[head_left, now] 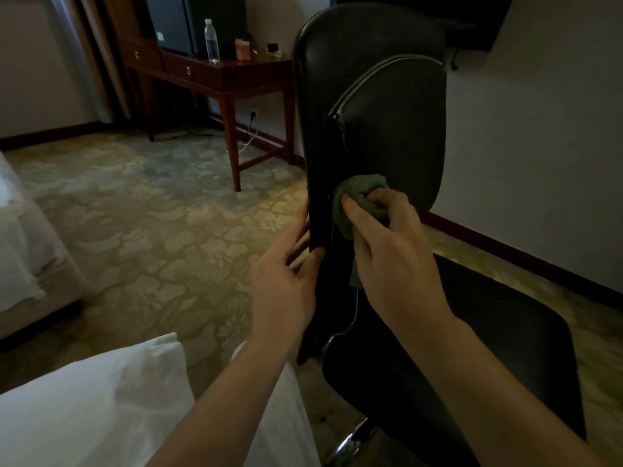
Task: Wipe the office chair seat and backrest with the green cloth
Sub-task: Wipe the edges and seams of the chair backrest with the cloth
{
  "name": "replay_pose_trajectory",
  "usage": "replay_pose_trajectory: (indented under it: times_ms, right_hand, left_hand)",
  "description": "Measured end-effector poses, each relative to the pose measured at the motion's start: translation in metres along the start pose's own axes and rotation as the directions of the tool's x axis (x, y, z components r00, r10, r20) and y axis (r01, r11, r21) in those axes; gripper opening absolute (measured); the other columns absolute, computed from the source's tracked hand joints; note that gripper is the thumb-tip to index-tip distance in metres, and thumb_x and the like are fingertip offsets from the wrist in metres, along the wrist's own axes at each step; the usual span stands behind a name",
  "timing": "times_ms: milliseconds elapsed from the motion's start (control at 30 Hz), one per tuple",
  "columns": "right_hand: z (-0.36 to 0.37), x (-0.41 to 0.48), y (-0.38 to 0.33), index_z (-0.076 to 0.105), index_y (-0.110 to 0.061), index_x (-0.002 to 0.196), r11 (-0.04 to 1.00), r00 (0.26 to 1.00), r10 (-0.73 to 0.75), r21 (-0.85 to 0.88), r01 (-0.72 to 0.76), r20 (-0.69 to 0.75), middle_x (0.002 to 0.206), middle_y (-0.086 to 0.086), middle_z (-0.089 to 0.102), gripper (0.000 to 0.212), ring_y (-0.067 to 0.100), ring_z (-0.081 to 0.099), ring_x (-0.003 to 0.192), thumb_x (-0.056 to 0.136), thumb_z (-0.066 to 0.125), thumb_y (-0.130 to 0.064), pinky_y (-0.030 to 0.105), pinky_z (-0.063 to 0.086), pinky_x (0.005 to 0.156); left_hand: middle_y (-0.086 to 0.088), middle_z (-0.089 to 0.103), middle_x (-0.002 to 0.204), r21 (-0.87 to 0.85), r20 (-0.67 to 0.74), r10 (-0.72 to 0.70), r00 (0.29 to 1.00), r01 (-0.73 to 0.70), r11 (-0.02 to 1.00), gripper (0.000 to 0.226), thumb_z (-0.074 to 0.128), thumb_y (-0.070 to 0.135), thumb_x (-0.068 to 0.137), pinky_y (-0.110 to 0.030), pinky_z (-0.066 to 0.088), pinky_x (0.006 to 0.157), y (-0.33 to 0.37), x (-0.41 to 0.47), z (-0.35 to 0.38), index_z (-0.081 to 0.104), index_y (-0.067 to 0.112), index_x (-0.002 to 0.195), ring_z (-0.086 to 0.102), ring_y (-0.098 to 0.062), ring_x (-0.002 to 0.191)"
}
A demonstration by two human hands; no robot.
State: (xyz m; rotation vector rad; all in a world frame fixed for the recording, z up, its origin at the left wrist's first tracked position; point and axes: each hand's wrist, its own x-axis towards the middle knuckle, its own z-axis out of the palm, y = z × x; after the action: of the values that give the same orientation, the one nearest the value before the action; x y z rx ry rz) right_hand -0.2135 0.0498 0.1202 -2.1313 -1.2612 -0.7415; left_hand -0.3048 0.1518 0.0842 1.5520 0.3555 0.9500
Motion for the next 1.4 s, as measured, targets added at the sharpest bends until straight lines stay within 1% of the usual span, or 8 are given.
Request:
replay_pose_trajectory:
  times_ms: [167, 333, 500, 600, 800, 1000, 1167, 1400]
  right_hand:
    - [0.012, -0.028, 0.01, 0.058, -0.008, 0.133, 0.999, 0.999, 0.032, 0.026, -0.033, 0.031, 0.128, 0.021, 0.052, 0.044, 0.031, 0.057, 0.108, 0.09, 0.064, -0.005, 0.036, 0.055, 0.087]
    - [0.02, -0.057, 0.02, 0.059, -0.008, 0.132, 0.997, 0.993, 0.065, 0.042, -0.069, 0.099, 0.129, 0.022, 0.053, 0.043, 0.032, 0.059, 0.108, 0.089, 0.066, -0.005, 0.037, 0.058, 0.084]
    - [0.004, -0.036, 0.009, 0.06, -0.007, 0.133, 0.996, 0.999, 0.047, 0.079, -0.046, -0.019, 0.129, 0.019, 0.053, 0.04, 0.028, 0.058, 0.109, 0.094, 0.057, -0.012, 0.029, 0.051, 0.089]
    - [-0.004, -0.011, 0.003, 0.056, -0.008, 0.137, 0.997, 0.999, 0.017, 0.082, -0.013, -0.043, 0.131, 0.017, 0.05, 0.041, 0.026, 0.057, 0.11, 0.097, 0.053, -0.017, 0.032, 0.054, 0.091]
    - [0.008, -0.017, 0.015, 0.058, -0.01, 0.135, 0.998, 1.0, -0.021, 0.061, 0.021, -0.005, 0.131, 0.019, 0.05, 0.041, 0.03, 0.057, 0.109, 0.094, 0.057, -0.011, 0.037, 0.055, 0.088]
    - [0.021, -0.057, 0.027, 0.061, -0.006, 0.131, 0.997, 0.996, 0.029, 0.072, -0.035, 0.079, 0.13, 0.023, 0.053, 0.04, 0.033, 0.06, 0.109, 0.091, 0.062, -0.005, 0.043, 0.059, 0.083]
    - [0.004, -0.042, 0.021, 0.061, -0.007, 0.132, 0.995, 1.0, 0.0, 0.102, 0.001, -0.004, 0.128, 0.019, 0.054, 0.038, 0.029, 0.059, 0.109, 0.094, 0.057, -0.011, 0.034, 0.055, 0.09]
    - [0.005, -0.019, 0.024, 0.06, -0.01, 0.133, 0.993, 0.998, -0.061, 0.103, 0.059, 0.018, 0.13, 0.017, 0.052, 0.039, 0.028, 0.058, 0.109, 0.095, 0.058, -0.012, 0.036, 0.055, 0.089]
  left_hand:
    - [0.012, 0.064, 0.137, -0.032, -0.013, 0.004, 1.0, -0.005, 0.999, 0.059, 0.057, -0.003, 0.099, -0.034, 0.053, 0.104, -0.004, -0.001, 0.001, 0.049, 0.031, 0.147, 0.059, -0.003, 0.126]
    - [0.011, 0.063, 0.138, -0.055, -0.035, 0.004, 0.999, -0.006, 0.998, 0.058, 0.058, -0.003, 0.099, -0.034, 0.052, 0.105, -0.007, -0.002, 0.004, 0.05, 0.028, 0.147, 0.058, -0.002, 0.127]
    - [0.009, 0.062, 0.14, -0.05, -0.022, 0.027, 0.999, -0.028, 0.998, 0.057, 0.057, -0.002, 0.099, -0.032, 0.052, 0.104, -0.009, -0.004, 0.004, 0.049, 0.028, 0.147, 0.057, -0.004, 0.129]
    - [0.008, 0.061, 0.141, -0.064, -0.017, 0.029, 0.999, -0.03, 0.998, 0.056, 0.057, -0.001, 0.1, -0.031, 0.052, 0.104, -0.01, -0.003, 0.003, 0.049, 0.027, 0.147, 0.057, -0.005, 0.13]
    - [0.011, 0.062, 0.139, -0.074, -0.008, 0.035, 0.999, -0.036, 0.997, 0.057, 0.057, -0.001, 0.099, -0.032, 0.052, 0.105, -0.009, -0.002, 0.003, 0.05, 0.033, 0.144, 0.057, -0.005, 0.13]
    - [0.007, 0.062, 0.14, -0.066, -0.027, 0.045, 0.999, -0.046, 0.997, 0.059, 0.057, -0.007, 0.098, -0.032, 0.049, 0.108, -0.014, -0.005, 0.003, 0.051, 0.033, 0.141, 0.057, -0.005, 0.13]
    - [0.007, 0.062, 0.141, -0.085, -0.013, 0.034, 0.999, -0.035, 0.996, 0.057, 0.056, -0.006, 0.099, -0.034, 0.05, 0.108, -0.015, -0.005, 0.003, 0.05, 0.032, 0.142, 0.056, -0.006, 0.131]
    - [0.01, 0.061, 0.141, -0.048, -0.023, 0.035, 0.999, -0.036, 0.998, 0.057, 0.057, -0.002, 0.099, -0.028, 0.051, 0.104, -0.014, -0.007, 0.005, 0.049, 0.031, 0.145, 0.056, -0.003, 0.131]
